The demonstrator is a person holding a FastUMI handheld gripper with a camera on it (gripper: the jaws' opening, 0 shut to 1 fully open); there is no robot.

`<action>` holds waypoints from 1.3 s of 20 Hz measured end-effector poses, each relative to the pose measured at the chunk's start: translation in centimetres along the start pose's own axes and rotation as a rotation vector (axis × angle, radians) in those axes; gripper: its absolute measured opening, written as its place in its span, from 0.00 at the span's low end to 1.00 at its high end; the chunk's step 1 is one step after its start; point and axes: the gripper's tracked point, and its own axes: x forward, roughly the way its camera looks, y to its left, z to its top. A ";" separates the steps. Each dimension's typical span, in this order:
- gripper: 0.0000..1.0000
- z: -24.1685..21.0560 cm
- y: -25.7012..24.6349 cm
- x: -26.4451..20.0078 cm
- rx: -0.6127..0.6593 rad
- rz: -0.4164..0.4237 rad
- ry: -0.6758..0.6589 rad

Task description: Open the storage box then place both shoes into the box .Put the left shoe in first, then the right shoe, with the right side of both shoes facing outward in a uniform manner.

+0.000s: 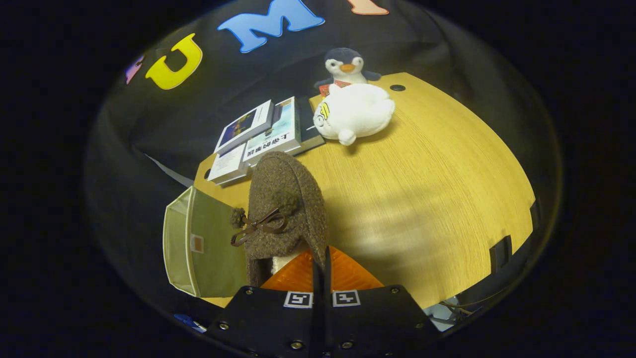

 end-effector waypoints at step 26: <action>0.00 -2.3 25.0 1.1 -0.125 0.265 0.009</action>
